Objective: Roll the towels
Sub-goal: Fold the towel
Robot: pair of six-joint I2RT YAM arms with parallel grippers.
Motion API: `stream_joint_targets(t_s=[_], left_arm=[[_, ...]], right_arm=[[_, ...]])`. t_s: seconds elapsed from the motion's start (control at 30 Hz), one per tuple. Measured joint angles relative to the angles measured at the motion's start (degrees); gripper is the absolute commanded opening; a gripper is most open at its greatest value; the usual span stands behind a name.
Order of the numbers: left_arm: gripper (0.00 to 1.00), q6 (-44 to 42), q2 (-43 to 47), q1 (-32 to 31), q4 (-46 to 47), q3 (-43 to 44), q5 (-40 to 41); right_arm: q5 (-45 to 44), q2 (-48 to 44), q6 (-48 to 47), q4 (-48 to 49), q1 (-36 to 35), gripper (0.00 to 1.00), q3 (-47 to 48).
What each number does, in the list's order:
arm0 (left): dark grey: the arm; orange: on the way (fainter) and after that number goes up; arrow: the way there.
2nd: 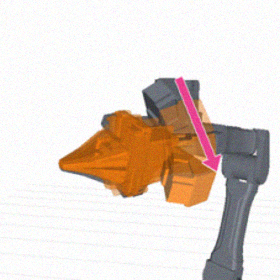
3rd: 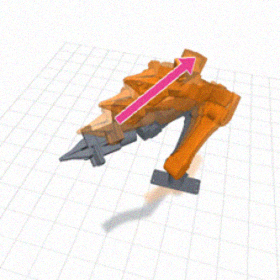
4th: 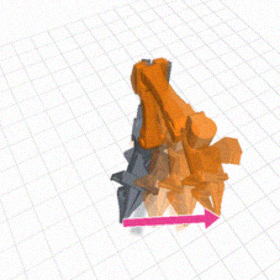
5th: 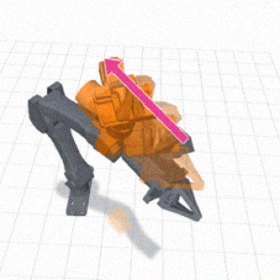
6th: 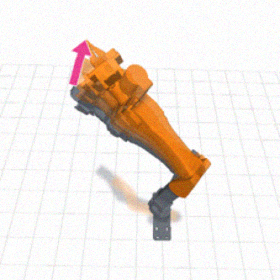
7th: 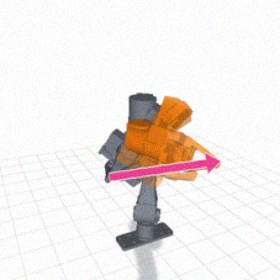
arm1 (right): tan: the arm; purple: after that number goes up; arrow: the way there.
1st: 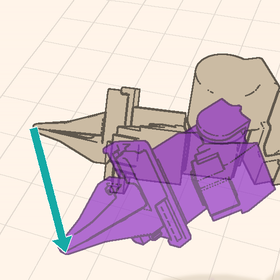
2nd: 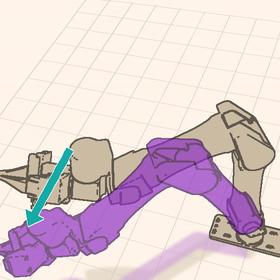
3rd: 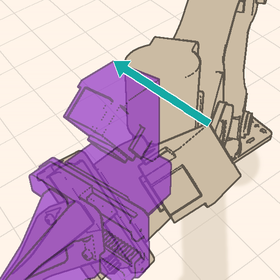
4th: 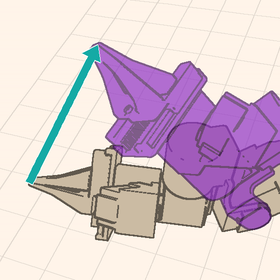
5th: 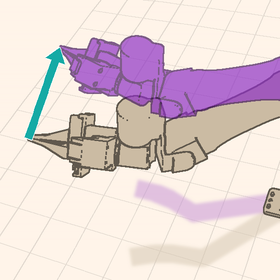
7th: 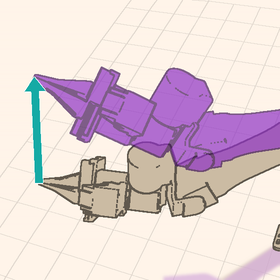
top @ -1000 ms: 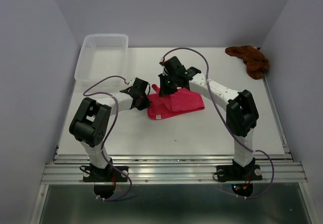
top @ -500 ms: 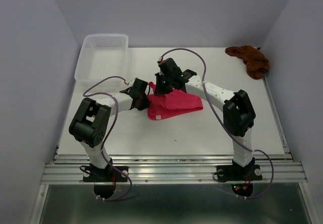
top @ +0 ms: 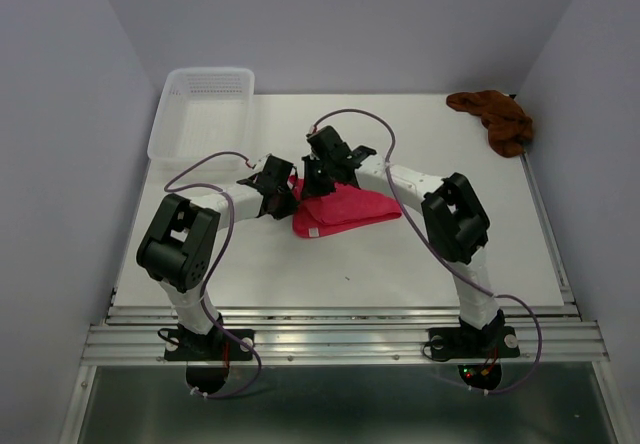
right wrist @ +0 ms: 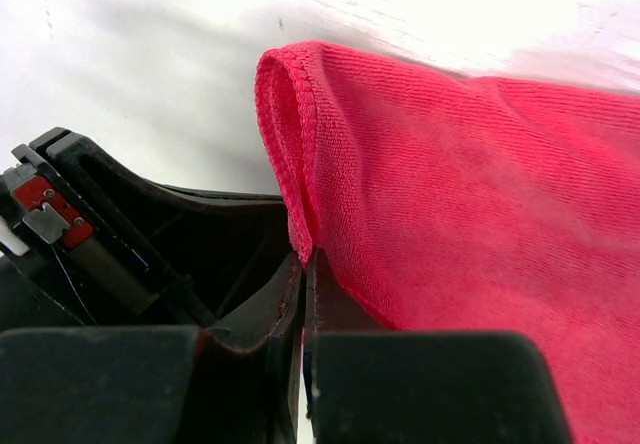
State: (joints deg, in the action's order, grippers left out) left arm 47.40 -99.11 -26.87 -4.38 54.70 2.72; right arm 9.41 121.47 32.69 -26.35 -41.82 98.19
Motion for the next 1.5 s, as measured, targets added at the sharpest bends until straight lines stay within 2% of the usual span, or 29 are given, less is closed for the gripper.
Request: stream_joint_targets(t_s=[0.2, 0.3, 0.33, 0.43, 0.6, 0.73, 0.77, 0.83, 0.87, 0.9, 0.93, 1.03, 1.13, 1.33, 1.5], left_arm=[[0.06, 0.33, 0.09, 0.00, 0.22, -0.24, -0.04], [0.13, 0.72, 0.59, 0.00, 0.15, -0.70, 0.04], [0.14, 0.94, 0.74, 0.00, -0.22, -0.74, 0.20], [0.25, 1.40, 1.31, 0.00, -1.31, -0.79, 0.83], [0.30, 2.08, 3.50, 0.00, -3.89, -0.79, 2.56], [0.38, 2.54, 5.60, -0.02, -5.84, -0.79, 4.09], [0.40, 2.69, 6.38, 0.00, -6.67, -0.83, 4.72], [0.57, 2.97, 7.91, 0.00, -7.91, -1.14, 5.68], [0.64, 3.23, 9.22, 0.00, -8.72, -1.55, 6.29], [0.74, 3.63, 10.60, 0.00, -9.70, -2.05, 6.84], [0.78, 3.56, 11.63, 0.02, -10.14, -2.36, 7.15], [0.89, 4.11, 15.58, 0.39, -12.59, -3.10, 8.13], [0.94, 4.00, 18.47, 0.46, -12.61, -3.10, 7.72], [0.95, 2.78, 18.51, -1.14, -11.65, -0.83, 5.81], [0.95, 1.11, 11.39, -5.73, -9.27, 7.23, 3.45]], right_arm=[[1.90, 1.51, 1.66, 2.27, -0.50, 0.13, -0.04], [2.23, 1.84, 2.14, 2.86, -0.57, 0.20, -0.11], [2.38, 1.88, 2.29, 2.91, -0.57, 0.26, -0.17], [2.67, 1.88, 2.78, 3.26, -0.59, 0.34, -0.46], [3.28, 1.88, 3.02, 3.58, -0.59, 0.46, -0.52], [4.02, 1.77, 2.91, 3.85, -0.59, 0.52, -0.61], [4.13, 1.44, 2.89, 3.85, -0.59, 0.56, -0.85], [4.17, 0.61, 2.71, 3.93, -0.57, 0.66, -1.49], [4.20, -0.13, 2.64, 3.91, -0.46, 0.78, -1.97], [4.50, -1.16, 2.47, 3.89, -0.07, 0.85, -2.58], [4.59, -1.81, 2.62, 3.82, 0.09, 1.00, -2.91], [4.83, -5.46, 1.81, 3.76, 1.70, 1.00, -5.29], [5.03, -9.44, 1.16, 4.15, 4.59, 1.00, -7.48], [5.95, -14.03, -1.46, 4.39, 12.96, 1.00, -10.62], [5.70, -12.28, -4.42, 4.04, 18.78, 1.00, -10.78]])
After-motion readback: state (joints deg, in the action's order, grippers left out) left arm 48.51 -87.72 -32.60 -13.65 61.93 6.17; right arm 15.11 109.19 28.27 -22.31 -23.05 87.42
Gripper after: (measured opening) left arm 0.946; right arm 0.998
